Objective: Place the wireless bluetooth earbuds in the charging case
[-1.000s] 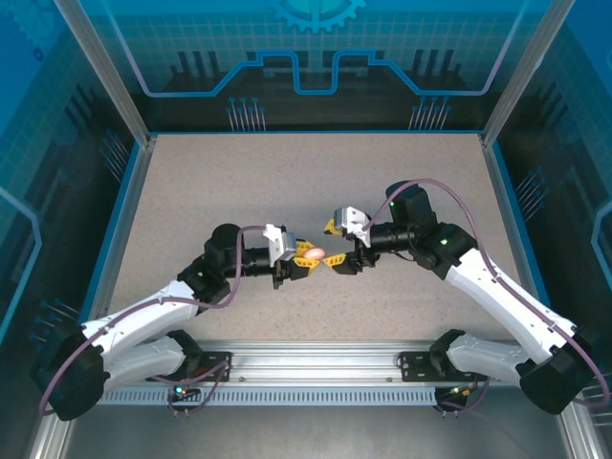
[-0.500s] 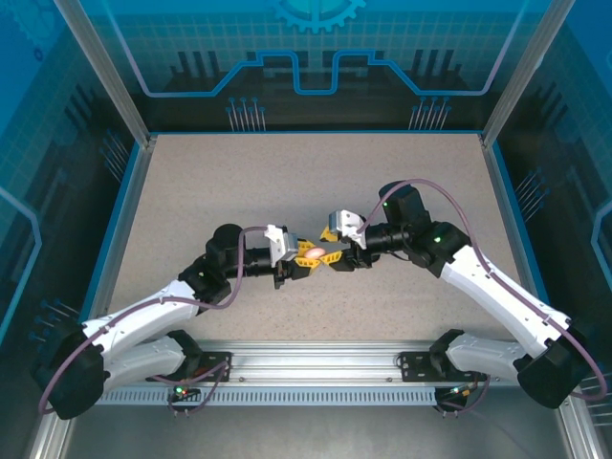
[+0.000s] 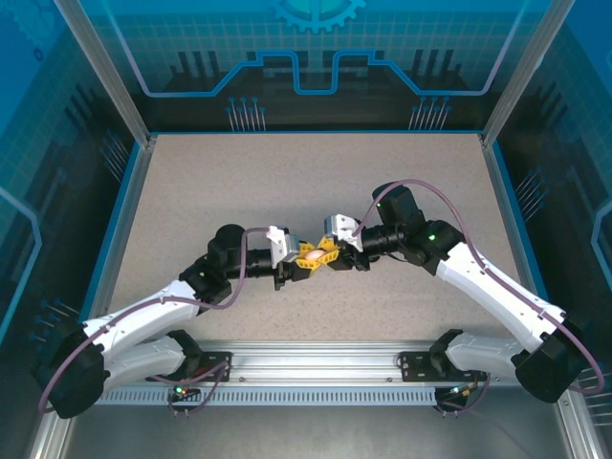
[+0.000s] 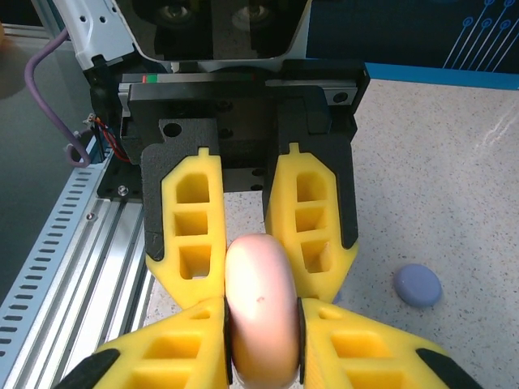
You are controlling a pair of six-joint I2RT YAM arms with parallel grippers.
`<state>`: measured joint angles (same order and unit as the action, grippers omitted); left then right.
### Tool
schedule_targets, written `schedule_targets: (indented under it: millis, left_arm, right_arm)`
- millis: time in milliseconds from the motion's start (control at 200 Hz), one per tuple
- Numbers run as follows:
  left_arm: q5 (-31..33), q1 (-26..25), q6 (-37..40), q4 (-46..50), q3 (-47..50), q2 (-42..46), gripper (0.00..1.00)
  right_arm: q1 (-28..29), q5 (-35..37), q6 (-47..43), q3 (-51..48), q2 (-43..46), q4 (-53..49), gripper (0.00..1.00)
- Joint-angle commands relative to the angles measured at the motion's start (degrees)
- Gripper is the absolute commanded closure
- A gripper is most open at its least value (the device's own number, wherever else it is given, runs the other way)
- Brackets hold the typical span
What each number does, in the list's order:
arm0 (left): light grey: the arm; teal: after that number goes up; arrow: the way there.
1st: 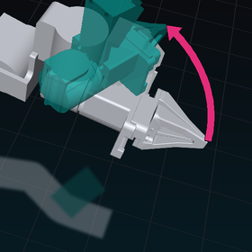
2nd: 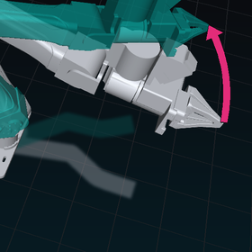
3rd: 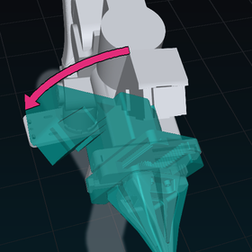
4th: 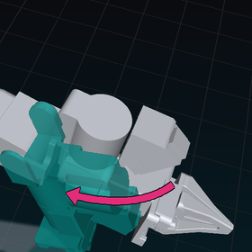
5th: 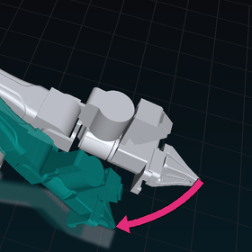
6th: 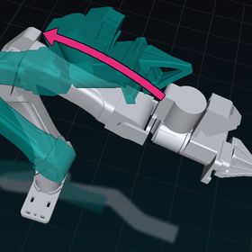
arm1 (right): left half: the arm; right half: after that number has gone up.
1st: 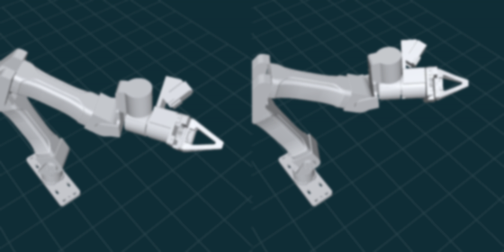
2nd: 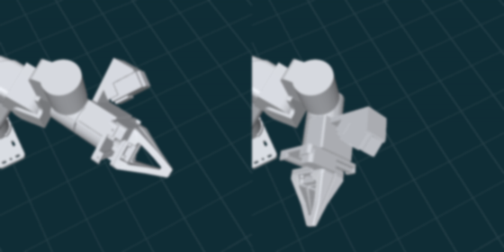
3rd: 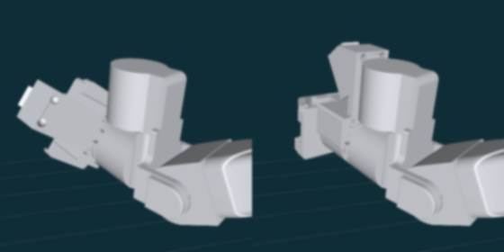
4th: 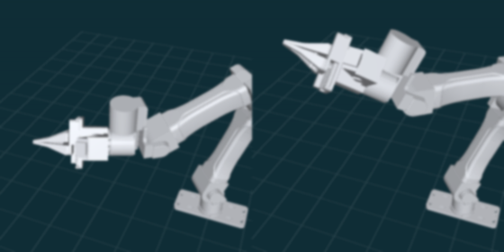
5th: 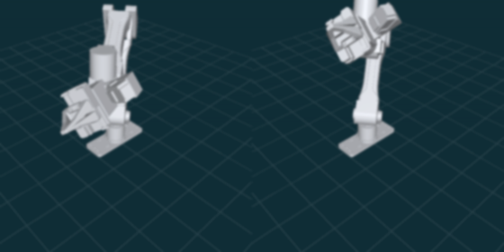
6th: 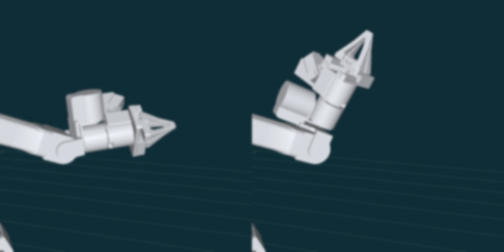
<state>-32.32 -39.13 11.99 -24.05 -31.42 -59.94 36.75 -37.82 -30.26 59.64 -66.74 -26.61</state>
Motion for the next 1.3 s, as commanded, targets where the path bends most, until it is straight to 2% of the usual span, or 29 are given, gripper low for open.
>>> schedule_targets:
  millis: [0, 65, 190, 485, 650, 770, 976, 1151, 1296]
  left_arm:
    - [0.76, -0.40, 1.07, -1.50, -1.89, 0.02, 0.91]
    - [0.83, -0.35, 1.19, -1.61, -1.51, 0.09, 0.82]
    - [0.85, -0.34, 1.17, -2.20, -0.94, 0.18, 0.74]
    - [0.71, -0.43, 1.10, -2.31, -0.42, 0.16, 0.64]
    - [0.76, -0.55, 1.19, -2.08, -0.22, 0.31, 0.62]
    - [0.56, -0.51, 1.17, -1.84, -0.22, 0.22, 0.68]
    - [0.54, -0.65, 1.17, -1.71, -0.22, 0.43, 0.89]
    - [0.74, -0.67, 1.19, -1.14, -0.22, 0.75, 0.95]
    - [0.68, -0.62, 1.28, -1.17, -0.44, 0.70, 0.95]
  right_arm:
    - [0.65, -1.27, -0.32, 1.36, 1.03, -1.34, 0.76]
    - [0.21, -1.50, -0.24, 1.45, 1.58, -1.25, 0.76]
    - [-0.21, -1.60, -0.09, 1.46, 2.44, -1.03, 0.75]
    - [-0.68, -1.72, 1.06, 0.69, 2.89, 0.33, 0.76]
    - [-0.72, -1.70, 1.51, 0.55, 3.06, 0.81, 0.76]
    - [-0.80, -1.51, 1.87, 0.45, 3.11, 1.03, 0.76]
    - [-0.81, -0.05, 2.30, 0.47, 2.80, 0.74, 0.74]
    - [-0.81, 2.18, 2.64, -0.35, 3.80, 1.61, 0.51]
    - [-0.75, 2.90, 2.49, -0.16, 3.30, 1.57, 0.44]
